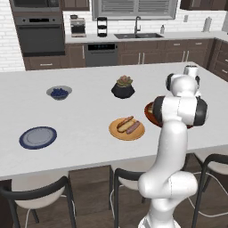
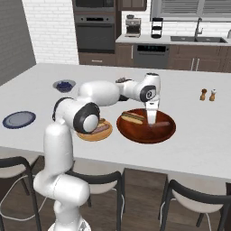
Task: Place one bun and one sausage from the bowl on each plate.
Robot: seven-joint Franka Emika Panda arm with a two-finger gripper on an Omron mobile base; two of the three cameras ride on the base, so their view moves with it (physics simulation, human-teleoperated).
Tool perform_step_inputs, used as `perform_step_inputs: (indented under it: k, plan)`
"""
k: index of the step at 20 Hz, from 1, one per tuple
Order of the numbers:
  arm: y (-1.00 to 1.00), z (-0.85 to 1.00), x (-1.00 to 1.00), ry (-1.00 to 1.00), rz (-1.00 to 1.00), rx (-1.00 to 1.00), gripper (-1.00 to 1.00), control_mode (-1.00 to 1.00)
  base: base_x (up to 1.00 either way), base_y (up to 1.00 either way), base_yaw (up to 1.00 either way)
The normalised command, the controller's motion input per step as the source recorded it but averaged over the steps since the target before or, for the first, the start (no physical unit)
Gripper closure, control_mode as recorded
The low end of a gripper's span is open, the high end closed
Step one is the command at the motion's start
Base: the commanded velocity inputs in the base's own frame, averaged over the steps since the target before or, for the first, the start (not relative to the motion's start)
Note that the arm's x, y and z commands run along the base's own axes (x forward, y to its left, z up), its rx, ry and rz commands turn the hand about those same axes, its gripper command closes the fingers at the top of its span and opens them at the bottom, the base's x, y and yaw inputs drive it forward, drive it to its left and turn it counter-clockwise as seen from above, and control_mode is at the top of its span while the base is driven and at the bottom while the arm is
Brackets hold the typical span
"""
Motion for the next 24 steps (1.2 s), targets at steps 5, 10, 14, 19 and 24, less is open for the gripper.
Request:
perform_step_inputs:
  k: [5,10,14,19,24]
  plan:
    - [-0.51,-0.19,0.54,0.07,0.15,0.09,-1.00,-1.00,0.00,0.00,0.00]
    - [-0.15,-0.51,0.20,-0.17,0.05,0.15,-1.00,-1.00,0.00,0.00,0.00]
    - [0.22,-0.29,0.07,-0.40,-0.07,0.05,-1.00,-1.00,0.00,0.00,0.00]
    - [0.12,-0.47,0.12,-0.12,-0.10,0.00,-1.00,-1.00,0.00,0.00,0.00]
    - [0.00,-0.47,0.48,-0.01,0.01,0.00,-1.00,-1.00,0.00,0.00,0.00]
